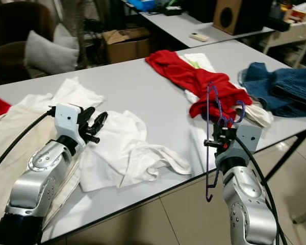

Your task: Hang hanger

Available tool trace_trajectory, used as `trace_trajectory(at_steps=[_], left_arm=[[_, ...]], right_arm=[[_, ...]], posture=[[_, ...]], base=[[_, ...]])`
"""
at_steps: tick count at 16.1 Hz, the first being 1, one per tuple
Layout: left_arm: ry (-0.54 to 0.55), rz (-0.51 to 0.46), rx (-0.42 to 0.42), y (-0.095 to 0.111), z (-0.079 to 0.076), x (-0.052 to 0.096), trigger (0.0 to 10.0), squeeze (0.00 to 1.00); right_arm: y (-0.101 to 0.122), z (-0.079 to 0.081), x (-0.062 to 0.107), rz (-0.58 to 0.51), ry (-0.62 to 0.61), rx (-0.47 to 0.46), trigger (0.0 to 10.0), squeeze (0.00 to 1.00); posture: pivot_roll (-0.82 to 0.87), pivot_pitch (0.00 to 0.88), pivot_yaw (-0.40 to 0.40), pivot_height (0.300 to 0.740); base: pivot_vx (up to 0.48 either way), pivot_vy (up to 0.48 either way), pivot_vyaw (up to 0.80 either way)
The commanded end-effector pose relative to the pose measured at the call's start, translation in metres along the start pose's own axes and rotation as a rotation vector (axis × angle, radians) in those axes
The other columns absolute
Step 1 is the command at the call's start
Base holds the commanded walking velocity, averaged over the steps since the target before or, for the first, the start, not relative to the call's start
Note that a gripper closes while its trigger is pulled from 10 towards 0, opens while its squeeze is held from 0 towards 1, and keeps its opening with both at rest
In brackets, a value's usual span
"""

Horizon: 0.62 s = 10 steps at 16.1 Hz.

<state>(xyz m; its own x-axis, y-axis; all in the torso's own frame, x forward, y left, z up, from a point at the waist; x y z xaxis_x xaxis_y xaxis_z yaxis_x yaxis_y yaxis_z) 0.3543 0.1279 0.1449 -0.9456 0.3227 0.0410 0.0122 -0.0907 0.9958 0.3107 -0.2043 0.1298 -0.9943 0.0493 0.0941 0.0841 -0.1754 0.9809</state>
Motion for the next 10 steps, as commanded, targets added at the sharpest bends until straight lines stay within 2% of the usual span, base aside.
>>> trace_trajectory(at_steps=[1, 4, 6, 8, 10], left_arm=[[0.022, 0.017, -0.012, -0.003, 0.007, 0.0, 10.0, 0.16], [0.023, 0.026, -0.025, -0.005, 0.008, 0.0, 10.0, 0.15], [0.027, 0.04, -0.034, -0.008, 0.009, -0.001, 10.0, 0.15], [0.053, 0.05, -0.05, -0.009, 0.015, -0.003, 10.0, 0.16], [0.07, 0.053, -0.062, -0.005, 0.027, -0.017, 10.0, 0.16]], right_arm=[[0.006, 0.004, -0.002, -0.021, 0.006, -0.016, 10.0, 0.0], [0.007, 0.003, -0.001, -0.026, 0.006, -0.016, 10.0, 0.0], [0.009, 0.004, 0.0, -0.044, 0.021, 0.052, 10.0, 0.0], [0.009, 0.004, 0.0, -0.043, 0.019, 0.055, 10.0, 0.0], [0.009, 0.006, -0.001, -0.044, 0.025, 0.056, 10.0, 0.0]], posture=[[0.0, 0.0, 0.064, 0.74], [0.0, 0.0, 0.067, 0.74], [-0.01, 0.0, 0.069, 0.74], [-0.01, 0.0, 0.068, 0.74], [-0.01, 0.0, 0.064, 0.74]], base=[[0.0, 0.0, 0.0], [0.0, 0.0, 0.0], [0.0, 0.0, 0.0], [0.0, 0.0, 0.0], [0.0, 0.0, 0.0]])
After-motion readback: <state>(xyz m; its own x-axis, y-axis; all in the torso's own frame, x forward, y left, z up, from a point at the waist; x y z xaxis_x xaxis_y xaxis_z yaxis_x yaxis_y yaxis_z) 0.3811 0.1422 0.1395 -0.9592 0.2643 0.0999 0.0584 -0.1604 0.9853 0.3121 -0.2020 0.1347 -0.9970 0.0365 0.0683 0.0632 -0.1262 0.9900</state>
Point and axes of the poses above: a point about 5 cm out from each wrist's last joint towards the gripper, its own x axis pointing back from the gripper into the wrist, its own y axis along the axis of the wrist's last joint, z = x × y, the point moved 6 cm from there along -x, pointing out of the wrist towards the gripper, and after that the axes turned 1 degree about -x, right-handed, at the moved point
